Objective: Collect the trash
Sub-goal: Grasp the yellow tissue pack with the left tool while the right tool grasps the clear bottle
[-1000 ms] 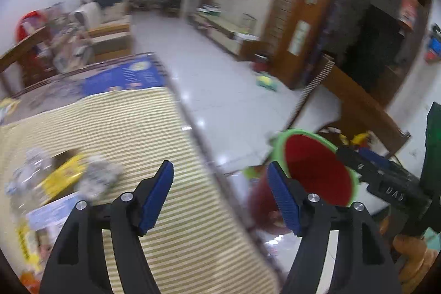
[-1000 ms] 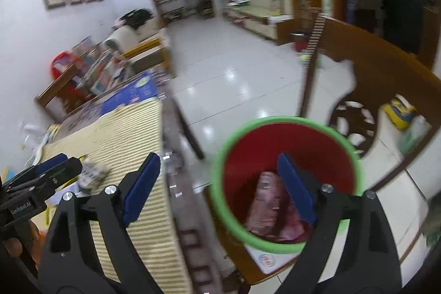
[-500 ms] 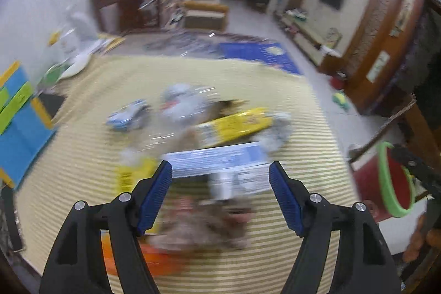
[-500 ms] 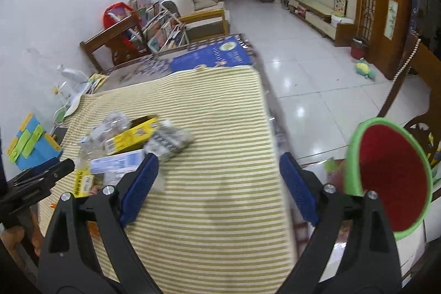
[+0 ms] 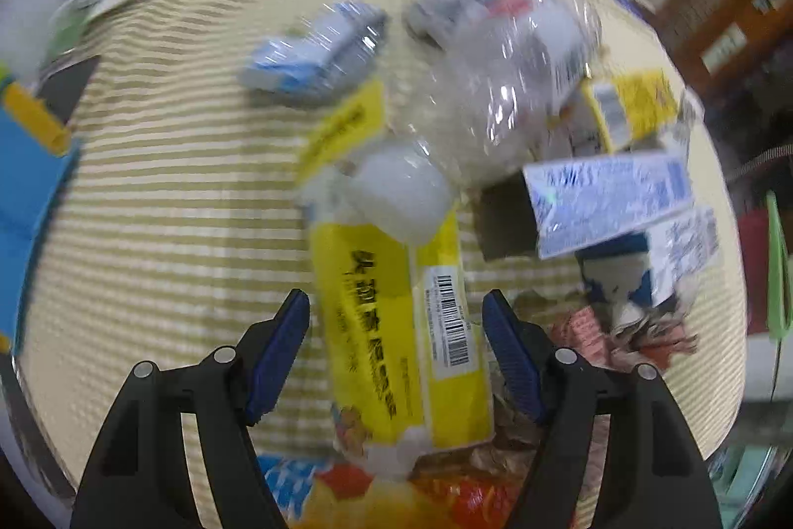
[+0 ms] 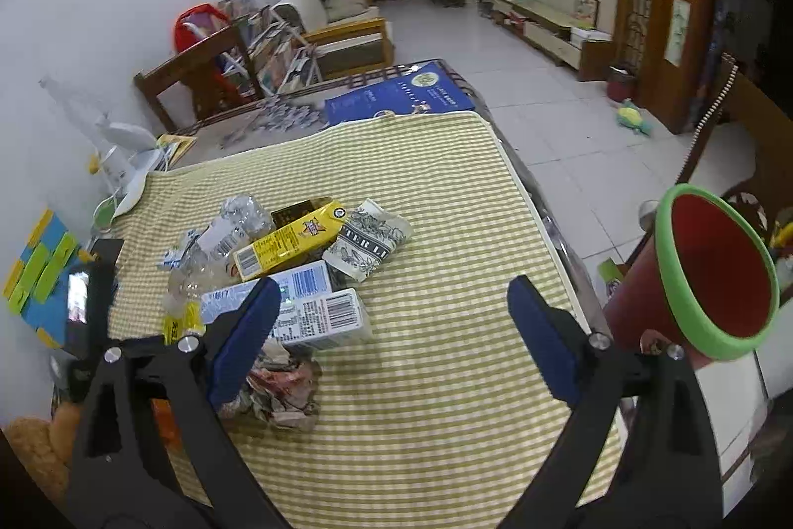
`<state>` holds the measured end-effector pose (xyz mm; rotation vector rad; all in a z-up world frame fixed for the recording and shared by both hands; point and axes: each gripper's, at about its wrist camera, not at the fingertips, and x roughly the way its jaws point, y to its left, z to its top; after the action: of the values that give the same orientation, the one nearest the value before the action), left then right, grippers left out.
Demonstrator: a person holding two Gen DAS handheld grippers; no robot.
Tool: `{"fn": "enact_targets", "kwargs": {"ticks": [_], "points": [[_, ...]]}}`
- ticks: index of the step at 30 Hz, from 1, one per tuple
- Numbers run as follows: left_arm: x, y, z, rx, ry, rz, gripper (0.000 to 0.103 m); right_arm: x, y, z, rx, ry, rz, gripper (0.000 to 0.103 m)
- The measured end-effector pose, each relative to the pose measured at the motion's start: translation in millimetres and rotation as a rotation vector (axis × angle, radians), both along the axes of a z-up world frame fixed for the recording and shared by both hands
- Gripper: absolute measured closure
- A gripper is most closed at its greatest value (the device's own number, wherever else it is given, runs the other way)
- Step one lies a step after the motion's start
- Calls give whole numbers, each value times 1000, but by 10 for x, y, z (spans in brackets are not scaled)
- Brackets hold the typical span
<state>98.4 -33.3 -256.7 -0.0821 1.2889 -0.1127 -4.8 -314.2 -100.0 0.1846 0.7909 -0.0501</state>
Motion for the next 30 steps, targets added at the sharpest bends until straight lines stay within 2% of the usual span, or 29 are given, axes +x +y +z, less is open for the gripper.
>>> {"fn": "enact_targets", "kwargs": {"ticks": [3,6,12,18,23,27,30], "points": [[6,-43,-67,22,-9,-37,35,45,154,22,-11,5,4,12],[12,22,-46,-14,-14,-49,42,110,307,34,11,10,30,12],[20,522,91,-52,-66,11,44,516,684,-54,200,71,139,12],[-17,951,154,-53,-104,71,44,1132,1155,-407,417,217,207,12],[10,1125,121,-73,-111,97,43,1497,1517,-796,418,353,181,16],[59,1196,87,-84,-121,93,41,1658,1592,-1021,430,421,143,16],[158,1234,40,-92,-120,103,39,1784,1718,-1134,380,454,139,15]]}}
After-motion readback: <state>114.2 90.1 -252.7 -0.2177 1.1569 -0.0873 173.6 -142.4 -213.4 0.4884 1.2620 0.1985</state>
